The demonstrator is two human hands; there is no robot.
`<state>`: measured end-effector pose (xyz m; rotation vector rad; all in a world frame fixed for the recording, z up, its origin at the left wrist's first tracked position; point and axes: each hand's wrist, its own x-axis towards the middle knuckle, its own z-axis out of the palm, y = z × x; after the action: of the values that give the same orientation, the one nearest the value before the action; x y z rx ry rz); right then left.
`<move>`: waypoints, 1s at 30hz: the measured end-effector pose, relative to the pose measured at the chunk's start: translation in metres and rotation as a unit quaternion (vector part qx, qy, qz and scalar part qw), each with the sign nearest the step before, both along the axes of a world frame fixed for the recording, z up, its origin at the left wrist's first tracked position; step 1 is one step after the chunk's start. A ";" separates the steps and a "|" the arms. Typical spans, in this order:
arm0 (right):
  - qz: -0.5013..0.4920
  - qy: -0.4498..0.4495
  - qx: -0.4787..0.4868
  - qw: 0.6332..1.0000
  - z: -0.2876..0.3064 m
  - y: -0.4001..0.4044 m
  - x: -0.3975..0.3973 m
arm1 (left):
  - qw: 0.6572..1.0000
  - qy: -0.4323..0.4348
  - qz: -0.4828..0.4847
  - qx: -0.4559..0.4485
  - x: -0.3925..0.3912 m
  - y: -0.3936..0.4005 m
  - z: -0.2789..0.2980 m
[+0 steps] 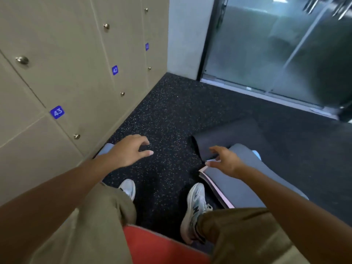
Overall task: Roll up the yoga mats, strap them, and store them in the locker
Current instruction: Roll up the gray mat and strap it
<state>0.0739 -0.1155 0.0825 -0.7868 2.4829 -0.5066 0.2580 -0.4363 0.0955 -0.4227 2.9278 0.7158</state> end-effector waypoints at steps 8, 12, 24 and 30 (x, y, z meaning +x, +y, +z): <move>-0.031 -0.009 0.064 0.997 -0.047 0.053 -0.070 | 0.995 -0.038 -0.088 -0.004 -0.084 0.077 -0.038; 0.009 -0.022 0.112 0.993 -0.106 0.042 -0.098 | 0.992 -0.056 -0.114 -0.009 -0.115 0.098 -0.062; 0.152 -0.005 0.266 0.952 -0.265 -0.008 -0.163 | 0.994 -0.045 -0.097 0.032 -0.158 0.123 -0.087; 0.257 0.053 0.337 0.904 -0.293 0.004 -0.166 | 0.992 -0.076 -0.083 0.049 -0.163 0.124 -0.096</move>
<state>-0.0923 -0.1117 -0.2110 -1.1108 2.1661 0.5693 0.0953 -0.3124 -0.0004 -0.2097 2.7321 0.7649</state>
